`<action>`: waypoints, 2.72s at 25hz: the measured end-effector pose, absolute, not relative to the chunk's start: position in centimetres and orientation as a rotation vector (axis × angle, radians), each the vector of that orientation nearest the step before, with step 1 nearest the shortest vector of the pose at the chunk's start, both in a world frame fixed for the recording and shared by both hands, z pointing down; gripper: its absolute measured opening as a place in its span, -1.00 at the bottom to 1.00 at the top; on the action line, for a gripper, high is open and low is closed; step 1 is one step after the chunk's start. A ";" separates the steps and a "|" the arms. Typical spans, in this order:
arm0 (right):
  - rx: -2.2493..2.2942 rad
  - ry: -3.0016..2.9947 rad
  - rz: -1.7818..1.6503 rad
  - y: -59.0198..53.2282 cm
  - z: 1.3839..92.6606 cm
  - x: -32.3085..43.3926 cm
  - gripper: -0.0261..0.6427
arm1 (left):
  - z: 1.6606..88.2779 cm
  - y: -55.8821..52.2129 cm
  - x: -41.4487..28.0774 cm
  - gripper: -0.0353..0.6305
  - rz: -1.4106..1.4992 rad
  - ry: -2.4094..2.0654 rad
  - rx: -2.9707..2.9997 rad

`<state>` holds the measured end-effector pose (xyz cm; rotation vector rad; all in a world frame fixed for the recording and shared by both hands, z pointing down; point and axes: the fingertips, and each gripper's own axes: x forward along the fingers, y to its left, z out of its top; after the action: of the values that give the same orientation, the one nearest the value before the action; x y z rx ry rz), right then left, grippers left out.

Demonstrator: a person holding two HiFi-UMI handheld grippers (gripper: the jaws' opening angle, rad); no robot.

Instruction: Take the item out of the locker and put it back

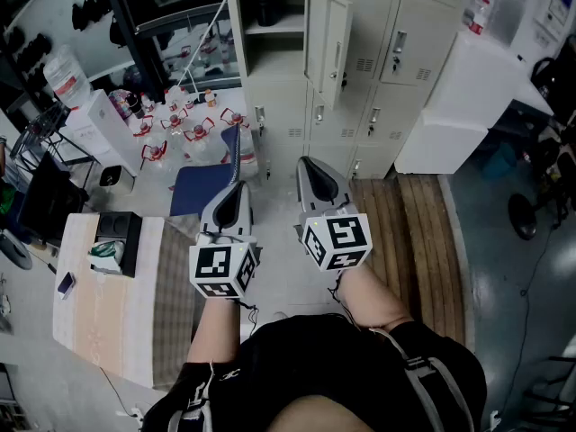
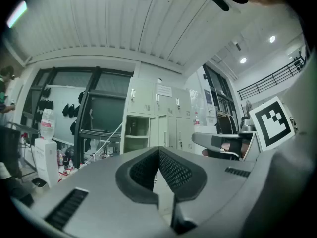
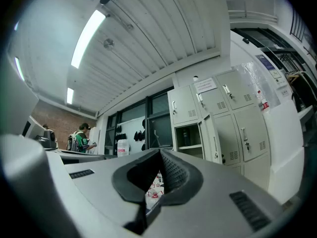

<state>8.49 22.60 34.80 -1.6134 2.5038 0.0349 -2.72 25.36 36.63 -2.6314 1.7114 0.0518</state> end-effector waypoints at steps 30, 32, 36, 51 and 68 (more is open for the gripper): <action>-1.724 2.460 0.091 20.2 33.9 1.1 -0.88 | 36.6 22.3 -10.1 -0.86 0.092 1.623 -2.695; -1.737 2.445 0.091 19.7 33.9 1.1 -0.88 | 36.9 21.9 -10.5 -0.86 0.090 1.620 -2.700; -1.760 2.426 0.085 17.9 34.1 1.1 -0.88 | 37.2 20.3 -11.2 -0.86 0.086 1.622 -2.698; -1.737 2.426 0.082 0.3 35.1 3.0 -0.88 | 38.3 3.3 -9.4 -0.86 0.059 1.646 -2.656; -1.672 2.495 0.034 -29.7 32.7 7.6 -0.88 | 35.7 -26.3 -3.9 -0.86 -0.002 1.732 -2.619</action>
<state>7.62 -29.67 32.69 -1.6721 2.4951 0.0342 -3.87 -26.32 35.72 -2.6193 1.7321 -0.0024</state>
